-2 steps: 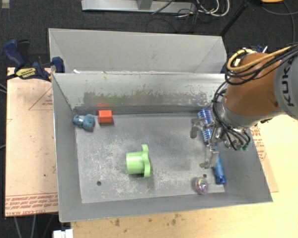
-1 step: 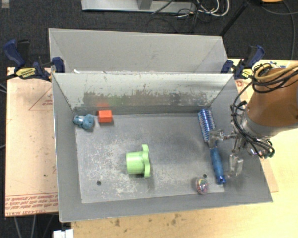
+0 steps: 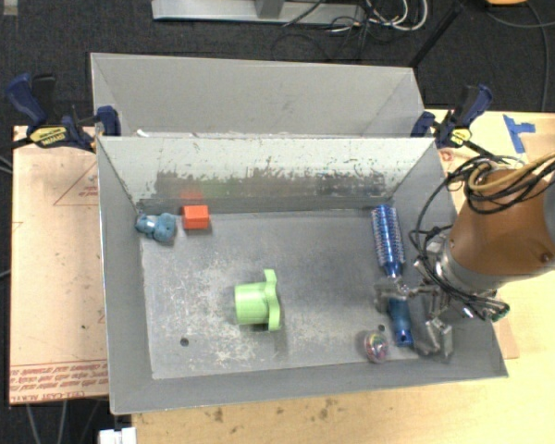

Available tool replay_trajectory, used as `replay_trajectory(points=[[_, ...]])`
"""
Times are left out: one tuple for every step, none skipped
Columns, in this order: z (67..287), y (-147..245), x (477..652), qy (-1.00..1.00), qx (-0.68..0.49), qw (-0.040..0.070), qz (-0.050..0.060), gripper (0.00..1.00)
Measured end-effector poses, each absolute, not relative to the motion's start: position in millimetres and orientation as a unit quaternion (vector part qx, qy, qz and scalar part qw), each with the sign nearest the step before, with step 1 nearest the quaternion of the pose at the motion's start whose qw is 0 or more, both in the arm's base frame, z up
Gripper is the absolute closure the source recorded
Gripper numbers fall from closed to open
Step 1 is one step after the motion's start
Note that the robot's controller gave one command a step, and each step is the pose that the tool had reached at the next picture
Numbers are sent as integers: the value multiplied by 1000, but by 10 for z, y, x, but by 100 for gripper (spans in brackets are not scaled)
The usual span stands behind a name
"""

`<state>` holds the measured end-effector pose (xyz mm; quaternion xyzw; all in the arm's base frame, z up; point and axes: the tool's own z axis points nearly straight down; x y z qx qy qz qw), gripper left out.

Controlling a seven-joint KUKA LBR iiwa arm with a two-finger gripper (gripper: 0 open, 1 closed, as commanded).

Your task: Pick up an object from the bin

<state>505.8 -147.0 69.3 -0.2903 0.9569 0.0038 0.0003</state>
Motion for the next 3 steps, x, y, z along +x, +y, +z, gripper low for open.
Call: replay_trajectory(points=[[696,-1441,5064,956,-295,1,5,100],[1900,-1338,5235,954,-301,4,0,100],[2484,-1301,5722,950,-314,5,-1,100]])
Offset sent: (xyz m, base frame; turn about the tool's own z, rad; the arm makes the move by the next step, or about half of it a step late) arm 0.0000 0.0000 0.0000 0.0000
